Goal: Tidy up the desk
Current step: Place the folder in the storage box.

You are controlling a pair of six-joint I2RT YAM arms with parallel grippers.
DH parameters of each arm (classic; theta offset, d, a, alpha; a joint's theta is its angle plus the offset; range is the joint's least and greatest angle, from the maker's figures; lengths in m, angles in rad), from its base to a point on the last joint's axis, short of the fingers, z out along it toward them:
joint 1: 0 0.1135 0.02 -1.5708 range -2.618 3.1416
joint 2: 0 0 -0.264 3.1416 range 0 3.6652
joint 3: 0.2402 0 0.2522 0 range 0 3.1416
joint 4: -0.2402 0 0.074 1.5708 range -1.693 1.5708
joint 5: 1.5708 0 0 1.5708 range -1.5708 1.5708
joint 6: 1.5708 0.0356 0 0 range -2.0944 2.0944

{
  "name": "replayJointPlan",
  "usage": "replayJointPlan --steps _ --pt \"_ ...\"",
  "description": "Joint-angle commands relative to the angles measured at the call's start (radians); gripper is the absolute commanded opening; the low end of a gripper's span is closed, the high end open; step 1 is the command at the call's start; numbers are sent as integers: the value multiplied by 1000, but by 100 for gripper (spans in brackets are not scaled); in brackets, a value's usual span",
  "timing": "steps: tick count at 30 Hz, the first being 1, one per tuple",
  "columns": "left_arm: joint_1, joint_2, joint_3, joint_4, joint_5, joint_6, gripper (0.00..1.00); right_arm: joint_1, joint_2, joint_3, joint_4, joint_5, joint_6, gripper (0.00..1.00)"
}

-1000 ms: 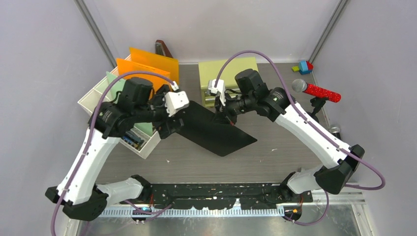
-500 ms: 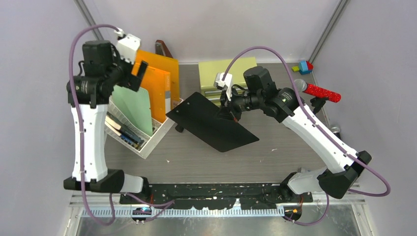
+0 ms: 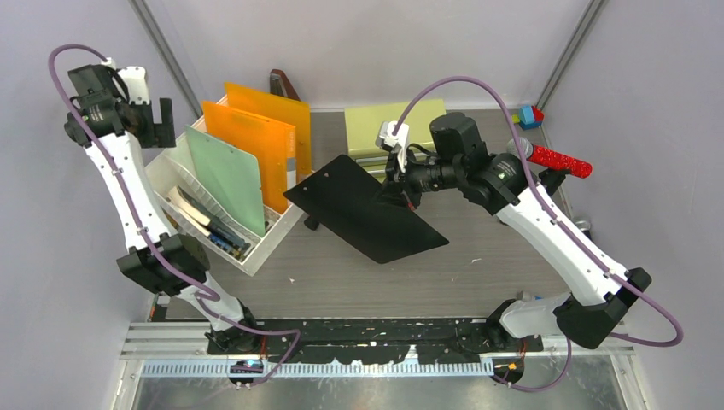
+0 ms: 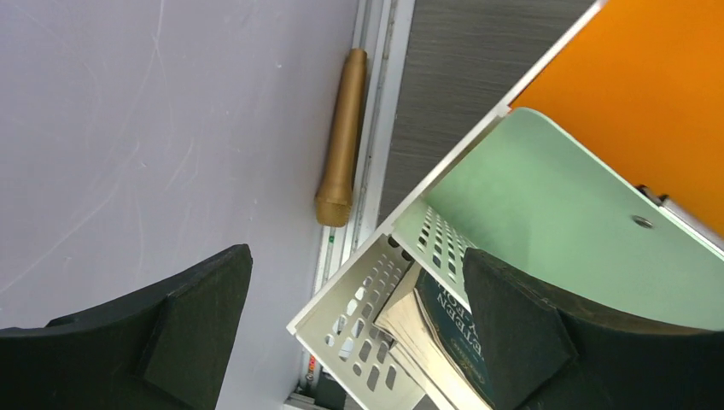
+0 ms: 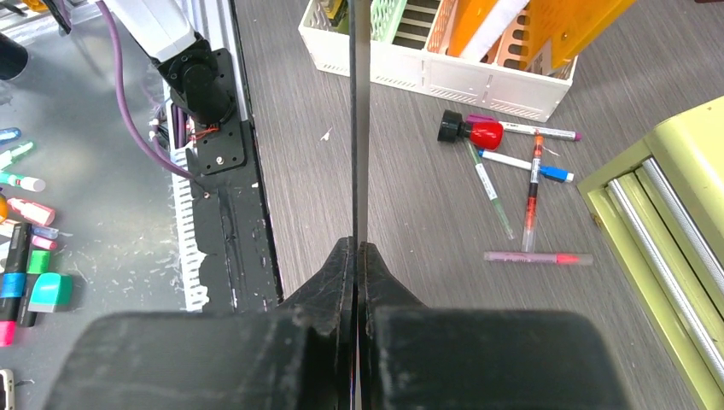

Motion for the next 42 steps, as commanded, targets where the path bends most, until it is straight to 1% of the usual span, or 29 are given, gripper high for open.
replayJointPlan --steps 1,6,14,16,19,22,27,29,32,37,39,42 --pt "26 11 -6 34 73 -34 97 -1 -24 47 51 -32 14 0" --pt "38 29 -85 61 111 -42 92 -1 -15 44 51 -34 16 0" --pt "40 41 -227 191 131 -40 90 -1 28 65 76 -61 40 0" --pt "39 41 -248 198 151 -33 89 -1 46 82 84 -68 61 0" --pt "39 37 -268 171 188 -28 83 1 72 115 109 -69 86 0" --pt "39 -4 -354 161 237 -25 79 1 95 145 154 -78 134 0" --pt "38 -97 -492 163 291 -38 76 13 154 214 238 -82 207 0" --pt "38 -124 -530 157 307 -55 75 16 185 243 267 -82 262 0" --pt "38 -158 -572 138 345 -77 73 29 225 282 291 -76 279 0" --pt "39 -226 -623 134 341 -87 74 43 268 316 360 -62 312 0" --pt "39 -242 -610 125 324 -82 79 51 289 323 406 -66 343 0" --pt "38 -235 -523 76 297 -70 88 66 338 367 433 -69 354 0"
